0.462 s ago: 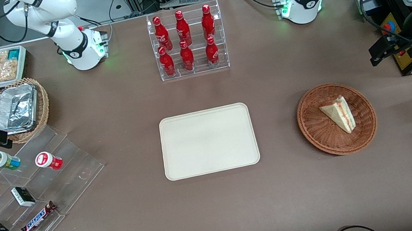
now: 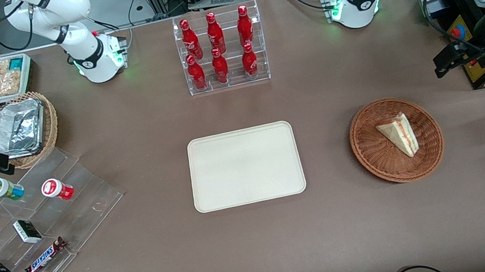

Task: Place sandwich from basket to tray
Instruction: 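Lower the open left gripper over the wrapped sandwich in the wicker basket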

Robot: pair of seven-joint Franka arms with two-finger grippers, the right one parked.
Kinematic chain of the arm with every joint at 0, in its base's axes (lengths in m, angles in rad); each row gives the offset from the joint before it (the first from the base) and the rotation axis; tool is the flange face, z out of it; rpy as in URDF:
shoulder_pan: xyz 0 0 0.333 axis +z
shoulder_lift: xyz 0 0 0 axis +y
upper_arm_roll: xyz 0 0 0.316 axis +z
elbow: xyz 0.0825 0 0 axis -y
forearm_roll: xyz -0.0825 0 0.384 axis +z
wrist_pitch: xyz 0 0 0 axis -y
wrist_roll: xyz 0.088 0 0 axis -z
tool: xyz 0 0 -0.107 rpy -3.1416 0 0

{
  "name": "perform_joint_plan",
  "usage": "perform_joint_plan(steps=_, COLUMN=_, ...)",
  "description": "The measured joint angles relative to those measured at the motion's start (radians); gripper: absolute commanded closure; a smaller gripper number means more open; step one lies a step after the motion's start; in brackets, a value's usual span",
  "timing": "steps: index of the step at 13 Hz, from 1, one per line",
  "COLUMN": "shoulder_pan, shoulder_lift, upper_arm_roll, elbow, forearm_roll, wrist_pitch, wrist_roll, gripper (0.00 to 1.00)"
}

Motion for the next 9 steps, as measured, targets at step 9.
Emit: perform_joint_plan(steps=9, shoulder_pan=0.003, shoulder_lift=0.008, upper_arm_roll=0.023, elbow=-0.422, forearm_roll=0.000, wrist_pitch=0.398, wrist_roll=-0.151, gripper=0.00)
